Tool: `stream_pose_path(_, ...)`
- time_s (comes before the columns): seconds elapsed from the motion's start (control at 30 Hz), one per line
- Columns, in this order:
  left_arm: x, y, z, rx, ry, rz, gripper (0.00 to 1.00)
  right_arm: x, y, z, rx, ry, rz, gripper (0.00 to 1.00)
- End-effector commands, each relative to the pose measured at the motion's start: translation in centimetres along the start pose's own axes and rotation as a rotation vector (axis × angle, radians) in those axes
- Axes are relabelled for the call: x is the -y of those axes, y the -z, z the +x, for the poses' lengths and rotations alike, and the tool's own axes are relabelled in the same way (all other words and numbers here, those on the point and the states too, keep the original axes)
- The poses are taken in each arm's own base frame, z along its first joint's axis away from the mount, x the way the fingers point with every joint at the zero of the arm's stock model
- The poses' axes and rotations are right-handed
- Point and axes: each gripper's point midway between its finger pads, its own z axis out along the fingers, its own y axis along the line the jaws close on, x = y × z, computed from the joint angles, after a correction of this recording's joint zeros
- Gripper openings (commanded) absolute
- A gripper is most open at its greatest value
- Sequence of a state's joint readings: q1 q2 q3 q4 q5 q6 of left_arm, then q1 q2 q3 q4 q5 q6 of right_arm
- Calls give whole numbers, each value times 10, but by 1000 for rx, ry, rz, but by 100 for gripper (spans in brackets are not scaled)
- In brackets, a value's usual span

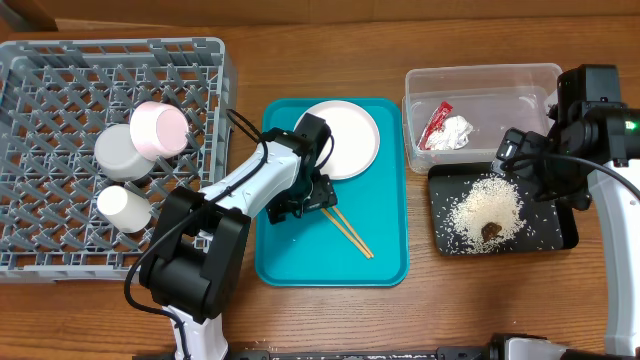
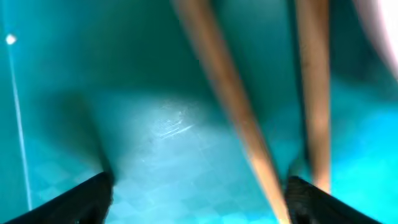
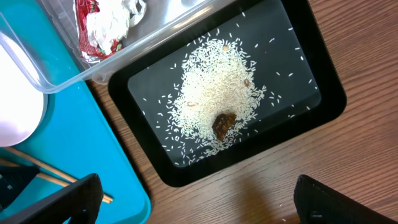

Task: Sort waste into correct bins and load items into the dishwasher
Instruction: 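Grasp the wooden chopsticks with the left gripper and lift them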

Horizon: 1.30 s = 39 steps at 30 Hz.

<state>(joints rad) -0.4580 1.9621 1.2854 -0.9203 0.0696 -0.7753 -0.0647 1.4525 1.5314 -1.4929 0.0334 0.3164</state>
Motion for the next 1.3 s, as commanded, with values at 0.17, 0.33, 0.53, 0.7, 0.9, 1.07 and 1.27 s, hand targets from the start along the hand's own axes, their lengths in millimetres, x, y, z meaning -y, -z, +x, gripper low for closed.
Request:
stream_pose_path(0.17,-11,-6,7,-26,12,-54,39,1,2,-2,11,0,3,100)
stream_pose_path(0.33,-11,-5,7,-29,12,-53,22,1,2,-1,8,0,4,100)
stream_pose_path(0.53,-11,-5,9,-42,16,-48,4,1,2,-1,8,0,4,100)
stream_pose_path(0.7,-13,4,1,-32,35,-25,4,1,2,-1,8,0,4,100)
stream_pose_path(0.9,-8,65,-26,104,-54,82,4,1,2,-1,8,0,4,100)
stream_pose_path(1.07,-30,149,-51,318,-224,97,4,1,2,-2,9,0,4,100)
stream_pose_path(1.27,-97,200,-84,489,-287,-42,4,1,2,-2,8,0,4,100)
